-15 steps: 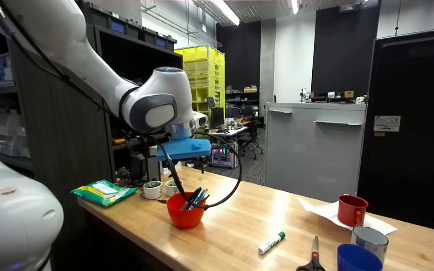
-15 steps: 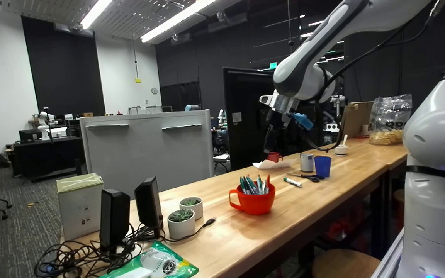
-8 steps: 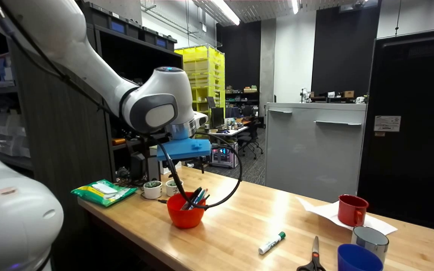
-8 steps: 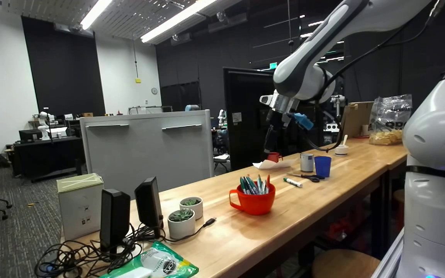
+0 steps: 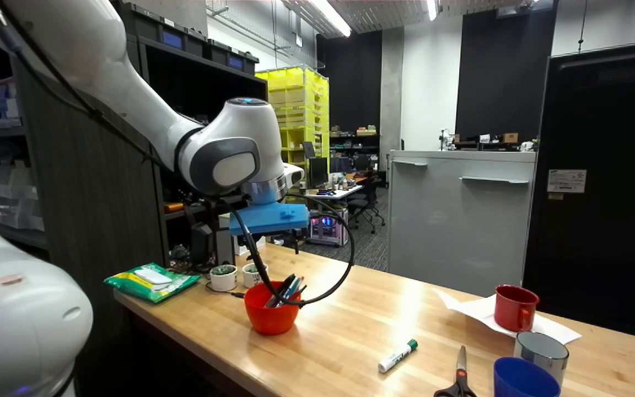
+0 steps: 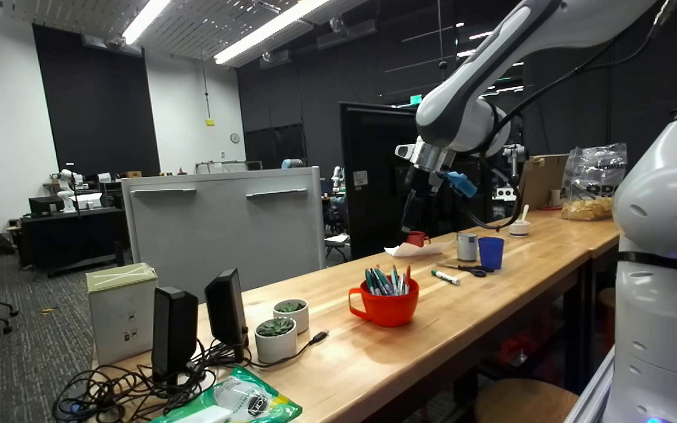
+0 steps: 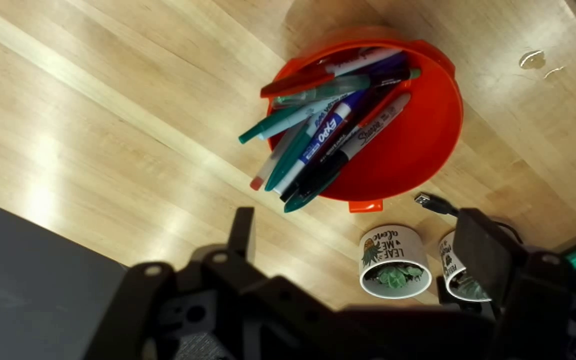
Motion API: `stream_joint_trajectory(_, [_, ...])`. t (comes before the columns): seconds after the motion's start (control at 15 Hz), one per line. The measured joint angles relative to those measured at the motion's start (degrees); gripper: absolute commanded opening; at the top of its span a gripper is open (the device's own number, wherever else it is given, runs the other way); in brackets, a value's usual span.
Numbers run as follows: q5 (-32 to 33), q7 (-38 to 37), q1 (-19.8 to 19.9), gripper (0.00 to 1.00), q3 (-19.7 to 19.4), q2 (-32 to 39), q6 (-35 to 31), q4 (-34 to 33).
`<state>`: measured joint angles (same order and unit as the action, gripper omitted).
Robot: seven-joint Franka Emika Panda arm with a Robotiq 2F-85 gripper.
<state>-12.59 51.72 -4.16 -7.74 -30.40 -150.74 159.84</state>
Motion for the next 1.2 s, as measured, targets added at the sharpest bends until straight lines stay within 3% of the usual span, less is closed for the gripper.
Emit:
stream_joint_trajectory(0.8, [0.22,-0.05,-0.11,1.0,-0.25,0.04,0.05,-0.06])
stream_joint_trajectory(0.93, [1.42,-4.02,0.1,1.0,-0.05,0.19,-0.27,-0.26])
stream_joint_trajectory(1.2, [6.78,-21.05,2.72,1.0,2.87,0.17,-1.56,-0.82])
